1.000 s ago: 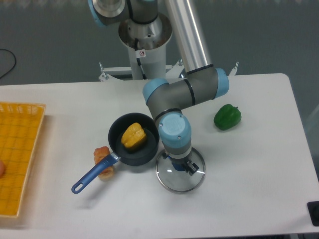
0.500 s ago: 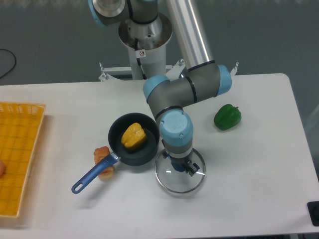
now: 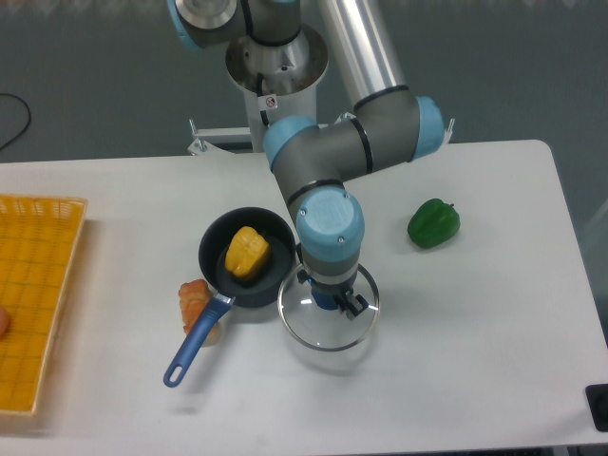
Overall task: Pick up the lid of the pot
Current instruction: 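Lift the glass lid by its knob up off the table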
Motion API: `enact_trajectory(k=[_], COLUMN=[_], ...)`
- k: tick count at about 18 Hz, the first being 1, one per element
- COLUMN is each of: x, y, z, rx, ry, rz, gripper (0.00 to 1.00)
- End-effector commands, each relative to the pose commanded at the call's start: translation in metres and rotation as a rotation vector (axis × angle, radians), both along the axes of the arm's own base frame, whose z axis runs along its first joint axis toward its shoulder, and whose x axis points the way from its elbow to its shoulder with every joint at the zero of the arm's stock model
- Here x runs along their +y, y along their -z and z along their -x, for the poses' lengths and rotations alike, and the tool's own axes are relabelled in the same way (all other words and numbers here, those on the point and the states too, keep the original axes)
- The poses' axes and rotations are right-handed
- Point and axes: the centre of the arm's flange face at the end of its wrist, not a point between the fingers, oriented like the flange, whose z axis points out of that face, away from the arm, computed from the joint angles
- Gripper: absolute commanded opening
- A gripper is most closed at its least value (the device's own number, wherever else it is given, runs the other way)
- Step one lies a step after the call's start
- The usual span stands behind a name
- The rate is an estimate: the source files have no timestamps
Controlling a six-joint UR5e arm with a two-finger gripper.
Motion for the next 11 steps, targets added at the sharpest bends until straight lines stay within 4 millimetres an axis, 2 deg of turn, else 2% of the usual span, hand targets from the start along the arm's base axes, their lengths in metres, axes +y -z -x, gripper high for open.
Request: enact_trajectory(k=[11], x=[-0.0027], y=[0.0015], z=[0.0035], rx=[0.001], ry=[0.008], rz=[0.004], gripper=[0.58])
